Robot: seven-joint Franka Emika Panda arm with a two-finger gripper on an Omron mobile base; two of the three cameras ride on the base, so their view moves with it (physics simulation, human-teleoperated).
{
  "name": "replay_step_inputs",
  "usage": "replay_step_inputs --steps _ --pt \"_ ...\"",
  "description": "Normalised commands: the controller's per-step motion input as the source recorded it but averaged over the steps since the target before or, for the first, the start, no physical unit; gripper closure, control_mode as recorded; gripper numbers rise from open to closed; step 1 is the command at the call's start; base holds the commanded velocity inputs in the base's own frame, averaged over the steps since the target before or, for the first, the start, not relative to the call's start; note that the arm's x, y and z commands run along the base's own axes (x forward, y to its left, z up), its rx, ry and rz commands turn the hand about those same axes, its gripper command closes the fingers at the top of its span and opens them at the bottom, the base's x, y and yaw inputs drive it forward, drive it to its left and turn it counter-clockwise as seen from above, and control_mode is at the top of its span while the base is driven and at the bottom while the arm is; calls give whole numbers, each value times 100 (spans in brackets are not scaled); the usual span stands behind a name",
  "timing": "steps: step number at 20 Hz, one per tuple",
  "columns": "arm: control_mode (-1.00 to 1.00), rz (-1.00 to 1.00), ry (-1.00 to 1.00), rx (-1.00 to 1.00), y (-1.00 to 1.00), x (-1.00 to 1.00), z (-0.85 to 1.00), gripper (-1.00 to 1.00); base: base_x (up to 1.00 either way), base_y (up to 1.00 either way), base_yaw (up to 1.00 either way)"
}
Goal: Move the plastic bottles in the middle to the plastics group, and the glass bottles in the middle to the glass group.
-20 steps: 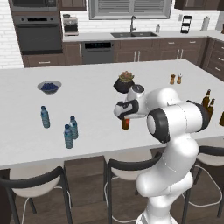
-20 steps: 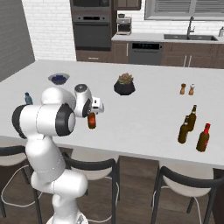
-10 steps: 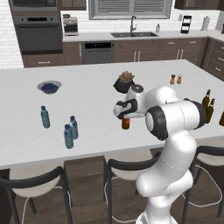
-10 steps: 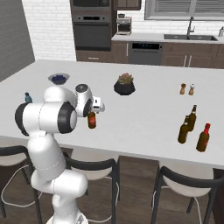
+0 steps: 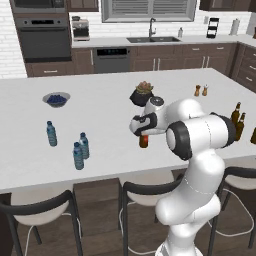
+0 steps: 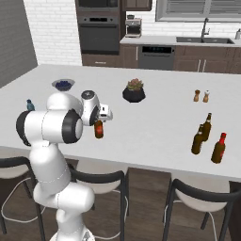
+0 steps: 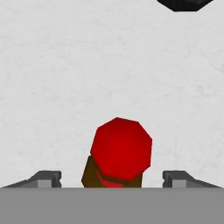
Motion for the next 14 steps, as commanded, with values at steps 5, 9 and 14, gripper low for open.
replay_step_inputs --steps 5,9,14 --pt "-100 0 0 0 0 0 0 100 0 0 0" --pt "-100 0 0 0 0 0 0 100 0 0 0" --pt "-100 0 0 0 0 0 0 100 0 0 0"
